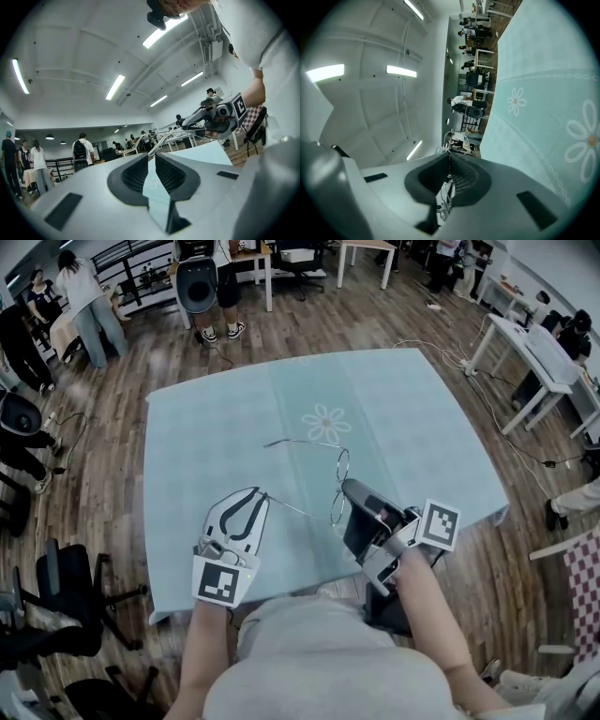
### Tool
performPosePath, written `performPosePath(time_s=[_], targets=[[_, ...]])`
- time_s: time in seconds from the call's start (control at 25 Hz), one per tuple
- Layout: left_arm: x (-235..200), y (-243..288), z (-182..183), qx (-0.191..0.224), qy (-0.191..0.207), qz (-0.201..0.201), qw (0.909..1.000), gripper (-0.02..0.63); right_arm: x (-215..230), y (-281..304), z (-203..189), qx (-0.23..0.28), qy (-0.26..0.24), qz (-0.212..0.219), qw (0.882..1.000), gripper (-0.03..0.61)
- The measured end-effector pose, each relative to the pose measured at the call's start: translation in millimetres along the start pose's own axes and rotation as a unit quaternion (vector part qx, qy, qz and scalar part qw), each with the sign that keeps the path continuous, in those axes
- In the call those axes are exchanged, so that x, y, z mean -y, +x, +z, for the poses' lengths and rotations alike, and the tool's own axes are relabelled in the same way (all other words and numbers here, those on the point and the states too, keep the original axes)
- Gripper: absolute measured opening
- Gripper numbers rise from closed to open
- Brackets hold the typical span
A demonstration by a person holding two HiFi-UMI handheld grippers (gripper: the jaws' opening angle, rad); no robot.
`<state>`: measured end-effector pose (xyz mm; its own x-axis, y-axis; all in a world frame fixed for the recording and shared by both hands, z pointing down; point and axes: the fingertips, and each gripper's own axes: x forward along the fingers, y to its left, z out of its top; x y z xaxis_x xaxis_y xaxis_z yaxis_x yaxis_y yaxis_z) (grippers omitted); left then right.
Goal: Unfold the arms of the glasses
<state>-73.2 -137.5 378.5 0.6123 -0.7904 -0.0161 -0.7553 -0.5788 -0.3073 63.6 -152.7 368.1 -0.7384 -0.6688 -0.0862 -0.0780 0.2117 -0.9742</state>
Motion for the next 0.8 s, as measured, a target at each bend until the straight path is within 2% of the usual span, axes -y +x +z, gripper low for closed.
performPosePath(time_s=[0.8], targets=[[26, -26, -12, -0.024, -0.012, -0.014, 0.9995, 0.043, 13, -6, 7, 0.036, -0.001, -0.028, 0.999, 0.012]])
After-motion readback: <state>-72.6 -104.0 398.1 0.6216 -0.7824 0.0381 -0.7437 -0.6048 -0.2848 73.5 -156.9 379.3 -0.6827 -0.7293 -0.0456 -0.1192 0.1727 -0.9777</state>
